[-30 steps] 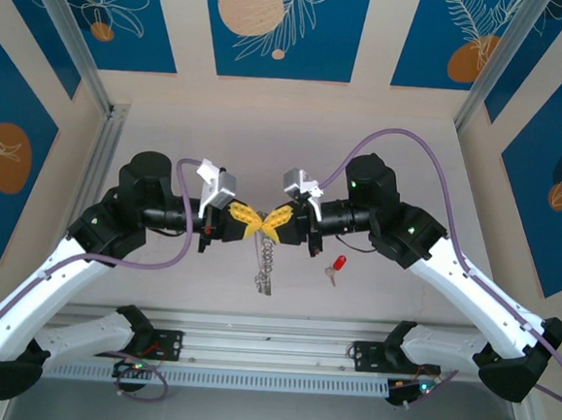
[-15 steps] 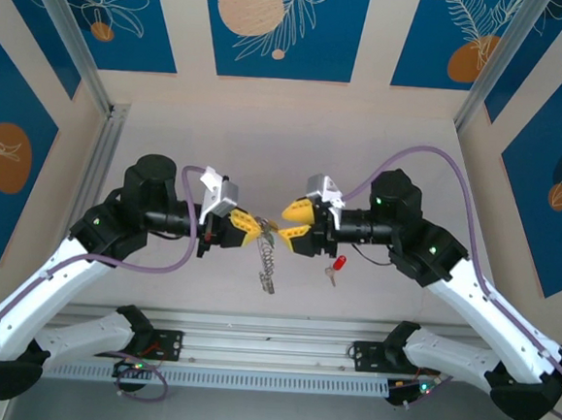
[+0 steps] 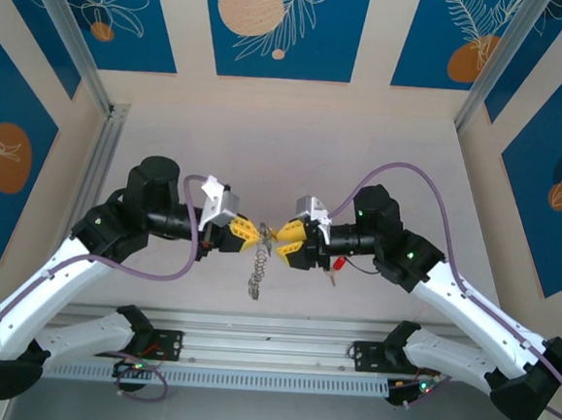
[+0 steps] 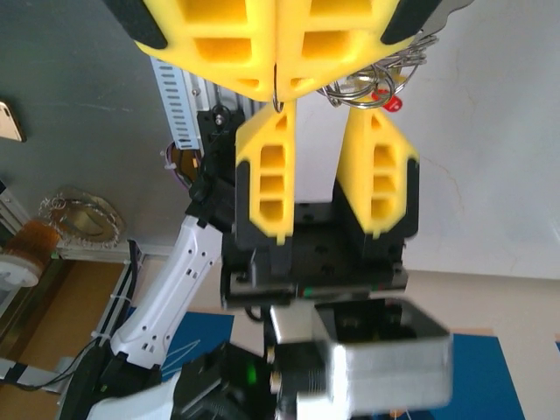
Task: Put the keys on the keyring
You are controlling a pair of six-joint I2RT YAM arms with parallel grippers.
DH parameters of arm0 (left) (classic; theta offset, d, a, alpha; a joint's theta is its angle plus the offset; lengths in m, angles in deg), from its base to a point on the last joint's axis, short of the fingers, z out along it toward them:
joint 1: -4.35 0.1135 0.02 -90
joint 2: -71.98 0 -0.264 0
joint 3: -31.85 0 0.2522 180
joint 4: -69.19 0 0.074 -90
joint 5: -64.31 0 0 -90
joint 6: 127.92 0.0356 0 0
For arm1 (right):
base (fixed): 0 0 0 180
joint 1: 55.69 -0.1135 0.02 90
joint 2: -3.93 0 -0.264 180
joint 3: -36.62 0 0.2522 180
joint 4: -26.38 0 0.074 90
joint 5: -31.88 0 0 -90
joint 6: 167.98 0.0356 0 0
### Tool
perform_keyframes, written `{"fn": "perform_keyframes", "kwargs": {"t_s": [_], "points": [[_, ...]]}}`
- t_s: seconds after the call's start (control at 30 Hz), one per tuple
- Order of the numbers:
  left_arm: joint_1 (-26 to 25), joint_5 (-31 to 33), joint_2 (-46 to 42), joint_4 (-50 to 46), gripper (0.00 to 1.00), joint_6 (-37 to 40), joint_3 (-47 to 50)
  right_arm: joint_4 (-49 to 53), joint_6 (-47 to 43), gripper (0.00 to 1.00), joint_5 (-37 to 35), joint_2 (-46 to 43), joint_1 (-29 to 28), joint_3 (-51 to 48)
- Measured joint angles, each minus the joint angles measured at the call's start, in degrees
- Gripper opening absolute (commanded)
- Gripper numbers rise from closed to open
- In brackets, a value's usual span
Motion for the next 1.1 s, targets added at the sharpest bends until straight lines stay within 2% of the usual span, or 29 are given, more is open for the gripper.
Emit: {"fn": "perform_keyframes", "kwargs": {"t_s": [0.2,0.37,0.63,0.73,1.1], "points": [[0.07,-0.81,-1.31,11.54,0.0,-7.89,6.88,-7.87,0.96,0.34,2.99,-0.24,0.35,-1.38],[0.17,-0.76,-3.45,19.19,0.0,-14.08,11.13,-9.88,1.31,0.33,3.15,-2.99,0.35,-1.9],[0.42,-0.83,-4.96,24.98,0.0,-18.86,11.3,-10.05,1.33,0.33,2.69,-8.7,0.35,-2.12],[0.5,-0.83,-4.96,26.49,0.0,-20.11,11.37,-10.1,1.51,0.28,2.73,-9.6,0.35,-2.12],[0.66,-1.88,-4.96,32.92,0.0,-24.06,14.4,-12.13,3.52,0.21,5.53,-6.34,0.72,-1.9]]}}
